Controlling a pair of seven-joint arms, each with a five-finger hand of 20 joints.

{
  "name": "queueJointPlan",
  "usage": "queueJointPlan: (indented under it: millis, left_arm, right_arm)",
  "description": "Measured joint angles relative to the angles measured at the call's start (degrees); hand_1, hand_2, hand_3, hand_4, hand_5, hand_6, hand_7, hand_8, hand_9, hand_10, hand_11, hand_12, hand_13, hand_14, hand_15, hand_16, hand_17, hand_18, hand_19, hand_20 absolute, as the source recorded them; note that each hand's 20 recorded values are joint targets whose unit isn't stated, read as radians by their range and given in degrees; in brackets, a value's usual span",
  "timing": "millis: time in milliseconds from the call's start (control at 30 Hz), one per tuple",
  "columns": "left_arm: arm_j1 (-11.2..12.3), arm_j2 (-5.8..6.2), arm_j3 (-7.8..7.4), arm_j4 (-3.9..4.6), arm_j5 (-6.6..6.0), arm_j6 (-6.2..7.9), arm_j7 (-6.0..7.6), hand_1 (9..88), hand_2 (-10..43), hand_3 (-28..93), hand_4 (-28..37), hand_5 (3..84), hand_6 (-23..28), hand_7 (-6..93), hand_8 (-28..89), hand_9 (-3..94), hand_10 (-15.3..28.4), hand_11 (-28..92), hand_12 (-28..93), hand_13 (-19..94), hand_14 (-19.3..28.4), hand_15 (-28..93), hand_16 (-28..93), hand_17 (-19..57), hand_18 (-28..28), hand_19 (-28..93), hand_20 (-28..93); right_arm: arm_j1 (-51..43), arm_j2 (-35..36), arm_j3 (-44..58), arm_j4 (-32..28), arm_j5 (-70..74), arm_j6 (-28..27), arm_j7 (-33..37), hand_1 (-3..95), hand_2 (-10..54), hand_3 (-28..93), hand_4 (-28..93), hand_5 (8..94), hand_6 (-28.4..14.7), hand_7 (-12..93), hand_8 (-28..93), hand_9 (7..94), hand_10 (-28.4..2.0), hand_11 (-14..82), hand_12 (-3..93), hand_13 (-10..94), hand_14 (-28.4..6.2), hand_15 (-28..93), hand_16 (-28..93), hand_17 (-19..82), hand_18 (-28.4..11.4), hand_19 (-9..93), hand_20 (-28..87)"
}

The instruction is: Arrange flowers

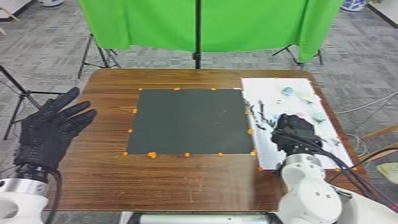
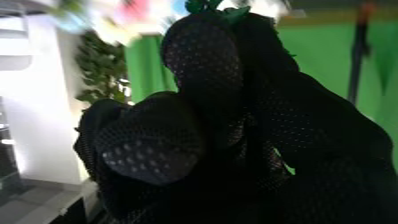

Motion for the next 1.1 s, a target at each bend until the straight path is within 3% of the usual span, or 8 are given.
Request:
queueJointPlan:
  millis: [167,333,600,967,1100]
  left_arm:
    - [-0.24,0.58,-0.47,-0.41,0.23,0.02,0.0,20.4,8.3,76,-28.3,33.3,8.5,10.1,-8,29.5,19.6,25,11,22,27.2,47,-9,-10.1,28.3,57,-3]
    - [-1.49,1.83,-0.38,-0.42,0.25,0.06,0.06,20.3,8.3,76,-28.3,33.3,8.5,10.1,-8,29.7,19.8,25,11,22,27.2,47,-9,-10.0,28.4,57,-3]
    - [-6.63,4.21,1.58,0.3,0.25,-0.02,0.05,20.7,8.2,76,-28.3,33.6,8.6,9.5,-7,30.3,19.7,25,11,23,27.2,47,-9,-8.9,28.4,58,-2]
    - [-18.24,8.95,9.33,3.0,0.79,-1.06,0.72,20.6,8.2,76,-28.2,33.7,8.6,9.6,-7,30.4,19.8,25,11,23,27.4,47,-9,-8.4,28.4,59,-3]
    - [-23.32,9.78,12.96,4.4,1.07,-2.18,-0.06,20.5,8.2,76,-28.2,33.7,8.6,9.5,-7,30.4,19.7,25,11,23,27.4,47,-9,-8.4,28.4,59,-3]
  right_arm:
    - [10.16,-1.28,-7.86,1.42,1.51,0.14,-4.79,56.8,-9.5,77,-28,86.5,-6.1,21,21,91.7,-11.0,41.1,24.6,90,-5.4,66,21,61,-18.2,93,55]
    - [20.82,-7.98,-14.35,7.98,9.26,-0.75,-10.81,56.5,-9.5,76,-27,86.6,-6.2,21,21,91.6,-11.0,41.3,24.2,90,-5.4,66,21,61,-18.2,93,55]
    - [35.12,-22.29,-25.11,21.31,14.69,-6.03,-13.84,56.1,-9.5,76,-27,86.5,-5.9,21,20,91.4,-10.9,41.8,23.5,90,-5.3,65,21,61,-18.2,93,55]
    - [45.44,-36.24,-34.61,31.27,29.99,-7.42,-10.86,55.7,-9.5,74,-28,86.6,-4.8,21,17,91.5,-10.4,42.4,22.7,90,-5.1,65,20,61,-18.2,93,55]
    - [47.95,-38.55,-38.13,32.03,34.37,-5.5,-8.67,55.0,-9.5,74,-28,86.4,-4.4,22,16,91.8,-10.0,42.8,22.7,91,-5.0,65,20,61,-18.4,93,55]
